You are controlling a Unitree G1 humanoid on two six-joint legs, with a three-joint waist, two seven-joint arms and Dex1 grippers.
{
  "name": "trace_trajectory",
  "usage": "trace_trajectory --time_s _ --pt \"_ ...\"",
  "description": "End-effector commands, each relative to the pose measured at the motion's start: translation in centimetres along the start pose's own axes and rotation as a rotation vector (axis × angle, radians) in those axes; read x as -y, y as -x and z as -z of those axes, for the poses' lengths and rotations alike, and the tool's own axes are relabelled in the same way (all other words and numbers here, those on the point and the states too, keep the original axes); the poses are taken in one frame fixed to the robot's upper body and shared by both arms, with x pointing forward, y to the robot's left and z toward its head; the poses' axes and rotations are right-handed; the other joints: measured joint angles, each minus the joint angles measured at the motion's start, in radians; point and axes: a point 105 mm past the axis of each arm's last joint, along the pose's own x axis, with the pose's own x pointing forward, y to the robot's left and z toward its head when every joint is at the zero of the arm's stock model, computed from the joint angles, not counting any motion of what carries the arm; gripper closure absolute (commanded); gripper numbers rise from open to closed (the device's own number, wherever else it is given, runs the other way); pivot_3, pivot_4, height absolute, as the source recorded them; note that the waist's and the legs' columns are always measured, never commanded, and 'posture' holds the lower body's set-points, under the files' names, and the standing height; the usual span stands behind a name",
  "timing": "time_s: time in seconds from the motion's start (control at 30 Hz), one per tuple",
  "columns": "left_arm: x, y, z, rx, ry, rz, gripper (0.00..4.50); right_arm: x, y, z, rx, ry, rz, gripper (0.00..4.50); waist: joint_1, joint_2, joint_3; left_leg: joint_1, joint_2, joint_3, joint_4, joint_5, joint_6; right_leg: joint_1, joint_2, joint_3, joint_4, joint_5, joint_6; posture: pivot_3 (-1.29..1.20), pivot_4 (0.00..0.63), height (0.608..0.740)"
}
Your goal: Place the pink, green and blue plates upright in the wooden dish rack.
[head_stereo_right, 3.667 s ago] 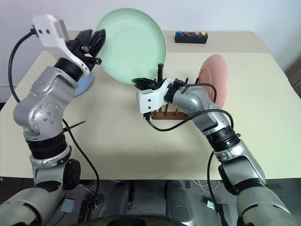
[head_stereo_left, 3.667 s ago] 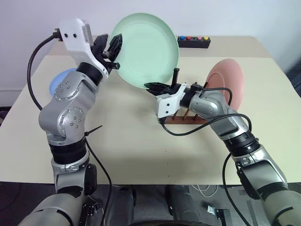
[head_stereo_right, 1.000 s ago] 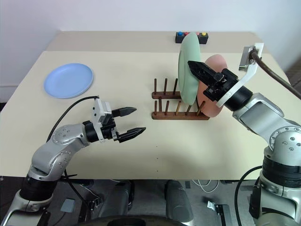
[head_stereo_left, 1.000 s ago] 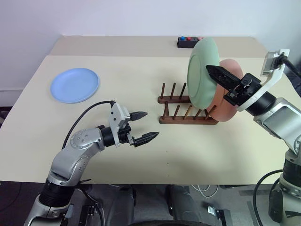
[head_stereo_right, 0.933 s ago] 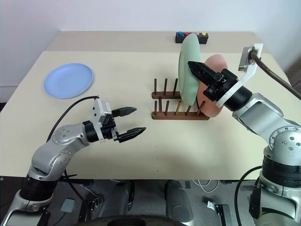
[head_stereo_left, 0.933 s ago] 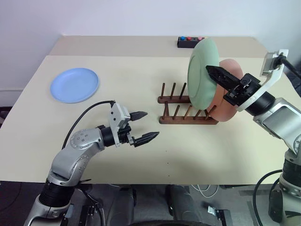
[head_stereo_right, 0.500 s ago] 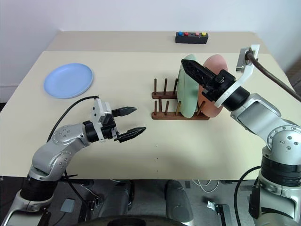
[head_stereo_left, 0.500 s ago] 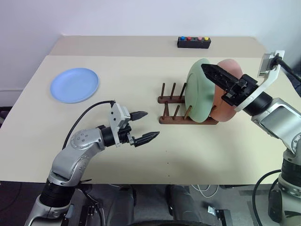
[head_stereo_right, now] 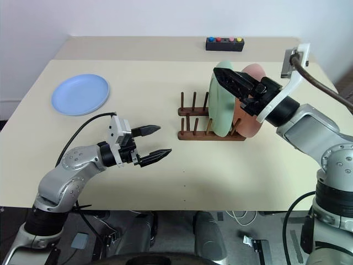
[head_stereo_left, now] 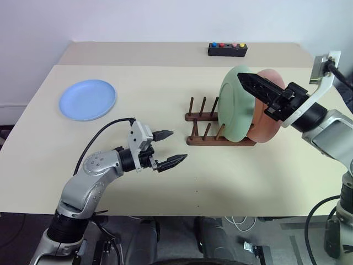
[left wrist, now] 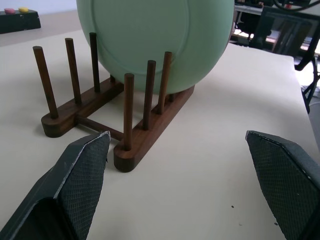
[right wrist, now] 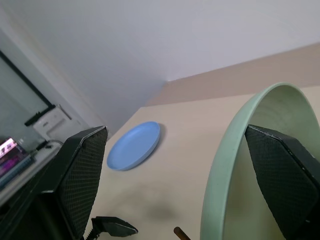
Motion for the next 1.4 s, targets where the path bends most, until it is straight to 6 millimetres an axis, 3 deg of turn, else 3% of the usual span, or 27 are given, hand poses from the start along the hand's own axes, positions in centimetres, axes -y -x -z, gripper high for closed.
trace_trajectory --time_s 0.03,0.7,1.0,1.1,1.13,1.23,1.4 --pt "0.4 -0.2 -1.0 0.037 -0.036 0.017 0.0 -1.8 0.4 -2.1 0.058 0.076 -0.057 0.08 0.0 0.0 0.0 0.0 0.0 0.0 0.0 0.0 0.0 0.0 0.0 0.0 0.0 0.0 0.0 0.0 0.15 0.73" --pt "0.4 -0.3 -0.9 0.039 -0.037 0.012 0.0 -0.1 0.4 -0.5 -0.048 0.192 0.019 0.08 0.001 0.0 0.0 0.0 0.0 0.0 0.0 0.0 0.0 0.0 0.0 0.0 0.0 0.0 0.0 0.0 0.15 0.73" --pt "-0.2 -0.1 -1.2 0.054 -0.051 -0.023 0.0 -2.7 0.4 -3.0 0.05 0.434 -0.115 0.08 0.001 0.0 0.0 0.0 0.0 0.0 0.0 0.0 0.0 0.0 0.0 0.0 0.0 0.0 0.0 0.0 0.15 0.73" --pt "-2.6 1.3 -2.1 0.096 -0.056 -0.144 0.0 -4.5 0.2 -2.1 -0.013 0.66 -0.219 0.08 0.002 0.001 0.001 0.0 0.0 0.0 0.0 0.0 0.0 -0.001 0.0 0.0 -0.001 0.0 0.0 0.0 0.15 0.73" --pt "-5.0 2.5 -2.6 0.12 -0.037 -0.27 0.0 -4.7 -0.3 -1.5 -0.047 0.753 -0.236 0.08 0.001 0.001 0.001 0.0 0.0 0.0 0.0 0.0 0.0 -0.001 0.0 0.0 -0.001 0.0 0.0 0.0 0.15 0.73" --pt "-10.6 6.5 -3.3 0.144 -0.03 -0.589 0.0 -4.3 -1.6 0.0 -0.119 0.948 -0.249 0.08 -0.005 0.001 0.001 0.001 0.001 0.0 0.0 0.0 0.0 -0.001 0.001 0.0 0.0 0.0 0.0 0.0 0.15 0.73" --pt "-15.1 11.1 -3.7 0.133 -0.041 -0.905 0.0 -3.6 -2.7 1.3 -0.151 1.068 -0.275 0.08 0.001 0.001 0.001 -0.001 0.001 0.001 0.0 0.0 0.0 -0.002 0.0 0.0 -0.001 0.001 0.003 0.0 0.15 0.73"
